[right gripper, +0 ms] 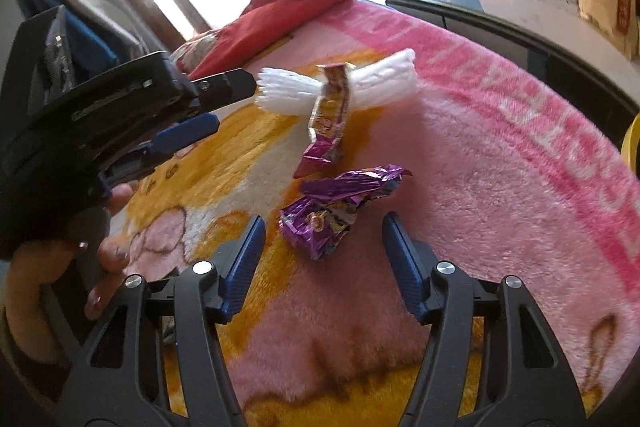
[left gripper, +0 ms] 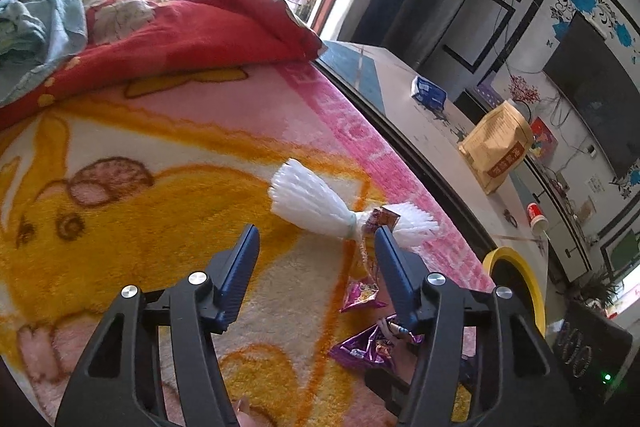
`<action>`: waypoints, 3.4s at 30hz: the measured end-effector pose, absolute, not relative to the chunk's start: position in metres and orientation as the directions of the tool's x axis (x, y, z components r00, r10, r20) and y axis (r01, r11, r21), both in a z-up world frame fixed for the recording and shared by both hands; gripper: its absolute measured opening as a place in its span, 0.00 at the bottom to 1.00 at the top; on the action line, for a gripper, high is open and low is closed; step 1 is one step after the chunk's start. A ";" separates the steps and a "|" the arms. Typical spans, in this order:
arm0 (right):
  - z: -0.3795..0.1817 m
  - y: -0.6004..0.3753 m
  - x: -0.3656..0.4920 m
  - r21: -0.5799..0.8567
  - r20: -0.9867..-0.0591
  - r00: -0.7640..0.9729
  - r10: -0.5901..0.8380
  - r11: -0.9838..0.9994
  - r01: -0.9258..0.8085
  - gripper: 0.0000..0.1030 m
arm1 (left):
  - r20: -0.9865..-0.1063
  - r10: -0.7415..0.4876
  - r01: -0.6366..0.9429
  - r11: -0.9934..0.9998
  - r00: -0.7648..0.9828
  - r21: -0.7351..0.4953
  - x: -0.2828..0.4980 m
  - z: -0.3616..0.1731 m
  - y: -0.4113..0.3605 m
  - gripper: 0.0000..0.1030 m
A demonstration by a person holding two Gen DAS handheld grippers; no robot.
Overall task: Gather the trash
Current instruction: 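Grasp the purple wrapper with the right tool while the left tool grasps the purple-gold candy stick, then carry the purple wrapper and candy stick over the yellow bin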
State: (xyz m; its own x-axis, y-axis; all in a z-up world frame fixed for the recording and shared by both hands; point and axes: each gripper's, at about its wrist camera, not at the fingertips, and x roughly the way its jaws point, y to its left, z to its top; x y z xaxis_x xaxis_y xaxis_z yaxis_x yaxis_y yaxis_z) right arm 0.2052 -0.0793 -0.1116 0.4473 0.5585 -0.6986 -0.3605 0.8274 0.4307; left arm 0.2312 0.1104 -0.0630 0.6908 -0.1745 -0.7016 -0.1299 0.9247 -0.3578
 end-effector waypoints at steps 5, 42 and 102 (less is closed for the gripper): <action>-0.117 -0.079 0.208 0.429 -0.701 0.453 0.551 0.833 -0.349 0.34 | -0.715 -0.209 -0.109 0.922 0.667 -0.371 0.243 -0.070 0.101 0.53; -0.093 -0.193 0.188 0.393 -0.677 0.548 0.491 0.871 -0.296 0.09 | -0.713 -0.314 0.002 0.915 0.627 -0.402 0.219 -0.077 0.030 0.19; -0.091 -0.423 0.193 0.352 -0.716 0.679 0.160 0.923 0.154 0.08 | -0.693 -0.541 0.487 0.819 0.477 -0.304 0.203 -0.052 -0.187 0.19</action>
State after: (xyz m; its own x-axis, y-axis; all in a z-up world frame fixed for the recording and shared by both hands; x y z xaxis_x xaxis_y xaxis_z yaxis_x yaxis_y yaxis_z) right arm 0.1927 -0.4235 -0.0913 0.6792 0.1596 -0.7164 0.1539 0.9234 0.3516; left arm 0.2029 -0.1867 -0.0524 0.4773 -0.5406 -0.6928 0.4868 0.8190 -0.3037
